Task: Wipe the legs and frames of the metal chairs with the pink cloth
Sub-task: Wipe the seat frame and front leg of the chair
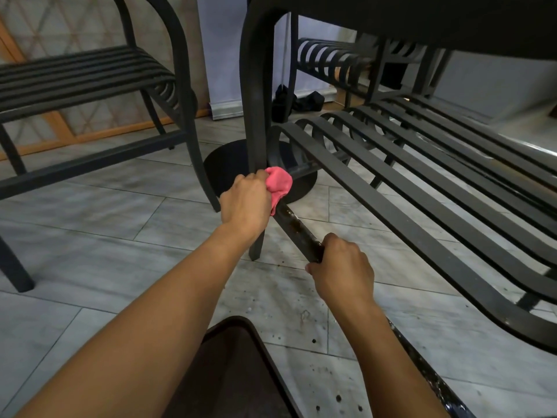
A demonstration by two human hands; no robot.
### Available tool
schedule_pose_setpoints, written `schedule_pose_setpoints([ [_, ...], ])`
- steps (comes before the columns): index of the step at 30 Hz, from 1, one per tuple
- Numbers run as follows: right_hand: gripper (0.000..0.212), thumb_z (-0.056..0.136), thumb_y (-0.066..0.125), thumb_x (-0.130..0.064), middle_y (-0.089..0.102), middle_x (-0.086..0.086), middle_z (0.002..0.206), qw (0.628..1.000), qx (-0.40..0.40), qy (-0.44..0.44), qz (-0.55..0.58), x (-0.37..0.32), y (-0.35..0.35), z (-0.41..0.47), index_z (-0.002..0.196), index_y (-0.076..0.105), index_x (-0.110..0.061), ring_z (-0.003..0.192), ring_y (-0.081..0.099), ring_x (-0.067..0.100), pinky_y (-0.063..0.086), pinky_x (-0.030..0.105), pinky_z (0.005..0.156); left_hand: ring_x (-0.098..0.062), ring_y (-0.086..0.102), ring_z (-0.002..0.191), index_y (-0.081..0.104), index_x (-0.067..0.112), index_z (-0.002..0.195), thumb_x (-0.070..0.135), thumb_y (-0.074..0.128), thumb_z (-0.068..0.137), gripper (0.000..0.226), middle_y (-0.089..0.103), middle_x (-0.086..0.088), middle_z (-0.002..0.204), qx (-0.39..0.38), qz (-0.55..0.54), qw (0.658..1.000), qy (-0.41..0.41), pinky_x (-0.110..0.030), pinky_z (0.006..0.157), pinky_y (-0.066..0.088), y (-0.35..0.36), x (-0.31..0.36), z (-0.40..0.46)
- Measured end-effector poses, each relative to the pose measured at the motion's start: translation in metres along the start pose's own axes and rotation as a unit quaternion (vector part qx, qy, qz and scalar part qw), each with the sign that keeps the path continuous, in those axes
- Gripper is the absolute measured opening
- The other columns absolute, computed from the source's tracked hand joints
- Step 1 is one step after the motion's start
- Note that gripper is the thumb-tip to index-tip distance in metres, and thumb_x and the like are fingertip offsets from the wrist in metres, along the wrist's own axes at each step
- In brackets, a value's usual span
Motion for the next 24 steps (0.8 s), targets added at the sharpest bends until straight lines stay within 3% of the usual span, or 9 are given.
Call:
schedule_pose_setpoints([
  [9,0.023,0.084,0.067,-0.021,0.061,0.005,0.093,1.000,-0.002,0.000,0.002,-0.001,-0.002,-0.001,0.101,0.056,-0.013,0.072,0.047,0.019,0.038,0.029,0.061,-0.025,0.054,0.104,0.047,0.011,0.127,0.019,0.043,0.095,0.033,0.062,-0.008,0.110,-0.029,-0.024,0.999,-0.025,-0.040,0.072,0.045,-0.001,0.002,-0.005],
  [24,0.021,0.084,0.065,-0.019,0.062,0.007,0.095,1.000,-0.001,0.001,-0.014,-0.002,-0.003,-0.002,0.101,0.056,-0.012,0.071,0.046,0.021,0.036,0.029,0.060,-0.018,0.054,0.099,0.049,0.014,0.125,0.015,0.039,0.095,0.032,0.061,-0.004,0.111,0.005,-0.071,0.997,-0.021,-0.032,0.073,0.045,0.001,0.015,-0.043],
])
Point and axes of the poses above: each hand's wrist, its own z-axis towards the middle knuckle, its own y-axis out of the palm, x = y × z, the point moved 6 cm from there along z, towards the middle knuckle
